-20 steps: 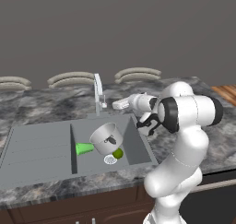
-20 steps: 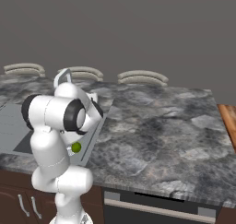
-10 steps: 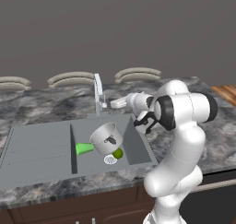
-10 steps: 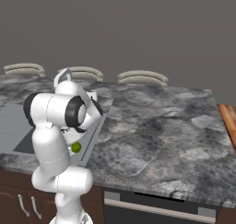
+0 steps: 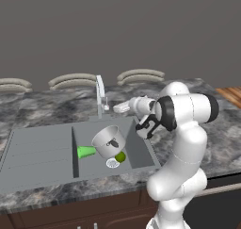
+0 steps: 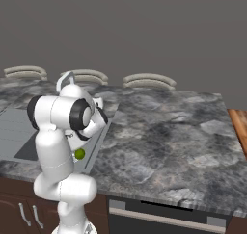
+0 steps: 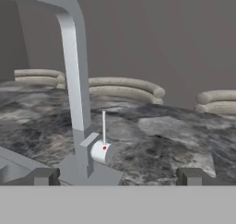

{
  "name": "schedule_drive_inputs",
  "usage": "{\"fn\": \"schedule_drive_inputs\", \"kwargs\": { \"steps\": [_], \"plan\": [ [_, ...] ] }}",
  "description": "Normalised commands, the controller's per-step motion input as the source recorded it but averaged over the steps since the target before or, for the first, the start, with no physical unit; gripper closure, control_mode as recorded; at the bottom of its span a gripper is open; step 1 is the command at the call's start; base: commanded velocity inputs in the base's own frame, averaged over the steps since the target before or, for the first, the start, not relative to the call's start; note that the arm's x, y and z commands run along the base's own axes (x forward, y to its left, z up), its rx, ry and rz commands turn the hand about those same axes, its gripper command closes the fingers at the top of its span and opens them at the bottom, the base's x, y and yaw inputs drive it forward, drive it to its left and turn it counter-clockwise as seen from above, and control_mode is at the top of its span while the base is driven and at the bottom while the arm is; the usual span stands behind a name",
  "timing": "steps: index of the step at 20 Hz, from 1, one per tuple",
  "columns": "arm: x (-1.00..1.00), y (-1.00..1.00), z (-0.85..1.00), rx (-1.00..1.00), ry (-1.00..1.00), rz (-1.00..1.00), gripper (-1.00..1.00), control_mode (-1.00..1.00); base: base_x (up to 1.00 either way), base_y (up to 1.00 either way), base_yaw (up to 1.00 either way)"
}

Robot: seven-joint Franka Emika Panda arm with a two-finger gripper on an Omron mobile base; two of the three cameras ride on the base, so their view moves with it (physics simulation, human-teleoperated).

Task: Pick the cup and saucepan and place them in the sink. Then turn on the water.

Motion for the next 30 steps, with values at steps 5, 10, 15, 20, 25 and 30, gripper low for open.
{"fn": "schedule_drive_inputs", "kwargs": {
  "steps": [5,10,15,20,25,30],
  "plan": [
    [0.0,0.0,-0.22,0.0,-0.09,0.0,-1.0,-1.0,0.0,0.0,0.0],
    [0.02,0.05,-0.16,0.0,-0.09,0.0,-1.0,-1.0,0.0,0.0,0.0],
    [0.17,0.24,-0.07,0.0,-0.02,0.0,-1.0,-1.0,0.0,0.0,0.0],
    [0.11,0.12,-0.11,0.0,-0.02,0.0,-1.0,-1.0,0.0,0.0,0.0],
    [0.0,0.0,-0.16,0.03,-0.02,0.0,-1.0,-1.0,0.0,0.0,0.0],
    [0.0,0.0,-0.15,0.03,-0.03,0.0,-1.0,-1.0,0.0,0.0,0.0]
  ]
}}
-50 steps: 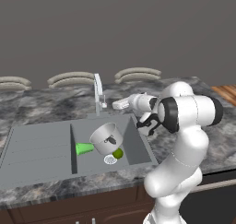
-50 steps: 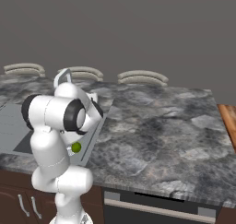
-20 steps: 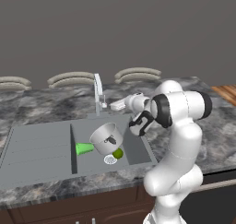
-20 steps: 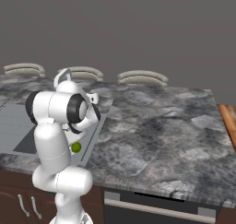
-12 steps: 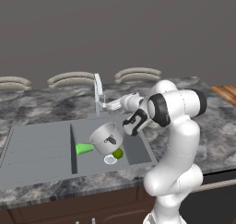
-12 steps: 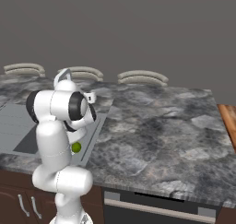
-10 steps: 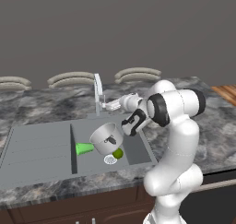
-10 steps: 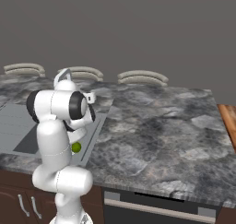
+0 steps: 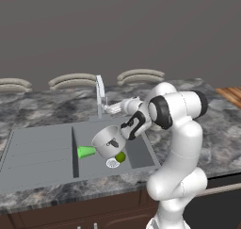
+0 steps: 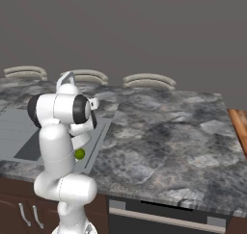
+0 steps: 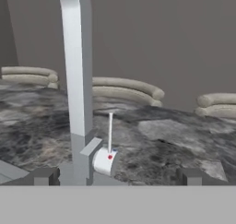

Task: Pick the cup and saucepan and place them in the sink. Then turn on the water.

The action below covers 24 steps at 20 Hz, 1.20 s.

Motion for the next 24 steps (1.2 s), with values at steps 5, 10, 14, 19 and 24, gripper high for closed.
{"fn": "schedule_drive_inputs", "kwargs": {
  "steps": [5,10,14,19,24],
  "plan": [
    [0.0,0.0,-0.09,0.05,-0.02,0.0,-1.0,-1.0,0.0,0.0,0.0],
    [0.04,0.0,-0.02,0.06,-0.01,0.0,-1.0,-1.0,0.0,0.0,0.0],
    [0.1,0.0,-0.01,0.06,-0.01,0.0,-1.0,-1.0,0.0,0.0,0.0],
    [0.11,0.0,-0.02,0.05,-0.01,0.0,-1.0,-1.0,0.0,0.0,0.0],
    [0.02,0.0,-0.12,0.05,-0.02,0.0,-1.0,-1.0,0.0,0.0,0.0]
  ]
}}
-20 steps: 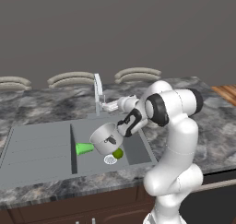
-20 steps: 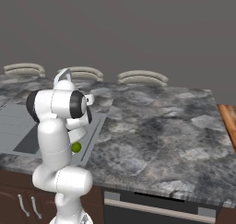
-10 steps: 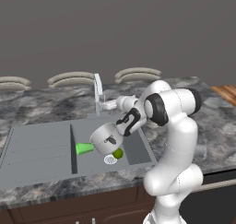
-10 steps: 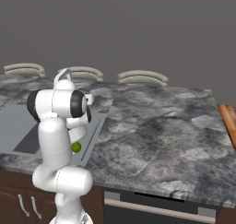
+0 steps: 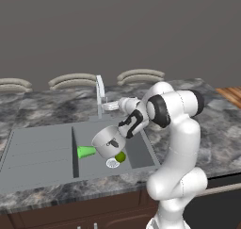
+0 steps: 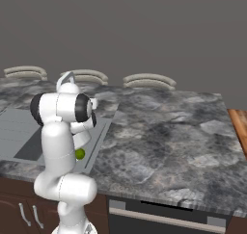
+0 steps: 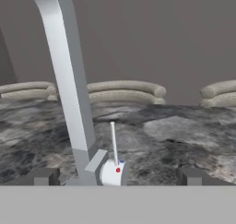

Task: Pick the cup and saucepan and place them in the sink. Then turn on the water.

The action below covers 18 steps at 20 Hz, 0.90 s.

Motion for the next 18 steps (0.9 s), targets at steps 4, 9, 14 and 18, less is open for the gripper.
{"fn": "schedule_drive_inputs", "kwargs": {
  "steps": [4,9,14,18],
  "plan": [
    [0.0,0.0,-0.15,0.03,-0.02,0.0,-1.0,-1.0,0.0,0.0,0.0],
    [0.0,0.0,-0.13,0.02,-0.03,0.0,-1.0,-1.0,0.0,0.0,0.0],
    [0.0,0.0,-0.11,0.0,-0.02,0.0,-1.0,-1.0,0.0,0.0,0.0],
    [0.06,0.0,-0.09,0.0,-0.02,0.0,-1.0,-1.0,0.0,0.0,0.0]
  ]
}}
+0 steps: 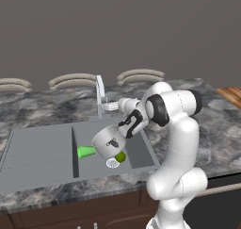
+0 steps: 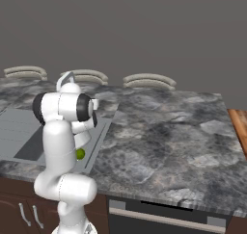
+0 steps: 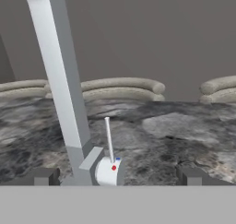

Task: Pick the cup and saucepan and place them in the sink. Then turn on the water.

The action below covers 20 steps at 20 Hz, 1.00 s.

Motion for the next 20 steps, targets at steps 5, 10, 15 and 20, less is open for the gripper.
{"fn": "schedule_drive_inputs", "kwargs": {
  "steps": [5,10,15,20],
  "plan": [
    [0.07,0.01,-0.12,0.0,-0.01,0.0,-1.0,-1.0,0.0,0.0,0.0],
    [0.09,0.1,-0.18,0.0,-0.01,0.0,-1.0,-1.0,0.0,0.0,0.0],
    [0.12,0.18,-0.13,0.0,0.0,0.0,-1.0,-1.0,0.0,0.0,0.0],
    [0.12,0.17,-0.03,0.0,0.0,0.0,-1.0,-1.0,0.0,0.0,0.0]
  ]
}}
